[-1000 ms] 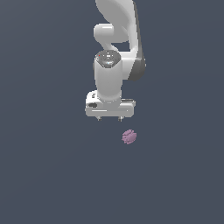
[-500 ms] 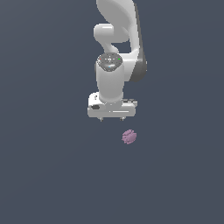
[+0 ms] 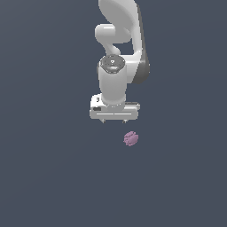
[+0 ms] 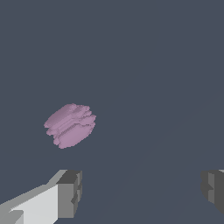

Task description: Pick up the object and move it to a goal position.

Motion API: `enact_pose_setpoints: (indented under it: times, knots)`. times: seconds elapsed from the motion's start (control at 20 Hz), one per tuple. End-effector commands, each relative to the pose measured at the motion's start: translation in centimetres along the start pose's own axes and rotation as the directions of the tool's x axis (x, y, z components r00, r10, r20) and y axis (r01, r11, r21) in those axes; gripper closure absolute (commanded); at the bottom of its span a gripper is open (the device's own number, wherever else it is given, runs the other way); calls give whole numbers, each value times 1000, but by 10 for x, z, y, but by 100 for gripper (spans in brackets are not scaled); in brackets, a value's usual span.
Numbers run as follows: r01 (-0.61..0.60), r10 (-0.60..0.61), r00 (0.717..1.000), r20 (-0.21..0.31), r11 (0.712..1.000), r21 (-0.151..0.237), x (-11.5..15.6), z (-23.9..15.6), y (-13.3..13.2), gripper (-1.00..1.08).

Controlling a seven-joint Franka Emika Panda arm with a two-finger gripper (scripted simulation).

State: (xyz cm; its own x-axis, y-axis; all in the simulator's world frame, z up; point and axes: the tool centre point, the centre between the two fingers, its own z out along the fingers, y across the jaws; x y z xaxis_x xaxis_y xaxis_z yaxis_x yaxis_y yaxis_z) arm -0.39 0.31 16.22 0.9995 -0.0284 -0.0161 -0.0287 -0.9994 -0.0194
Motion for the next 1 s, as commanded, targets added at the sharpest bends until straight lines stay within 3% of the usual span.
enact_pose_setpoints:
  times: [0.0, 0.45, 0.95]
  knots:
    - [-27, 27, 1000, 0, 1000, 0, 1, 2, -3, -92]
    - [-188, 188, 982, -1, 982, 0, 6, 14, -18, -92]
    - [-410, 410, 912, -5, 912, -1, 13, 32, -40, -92]
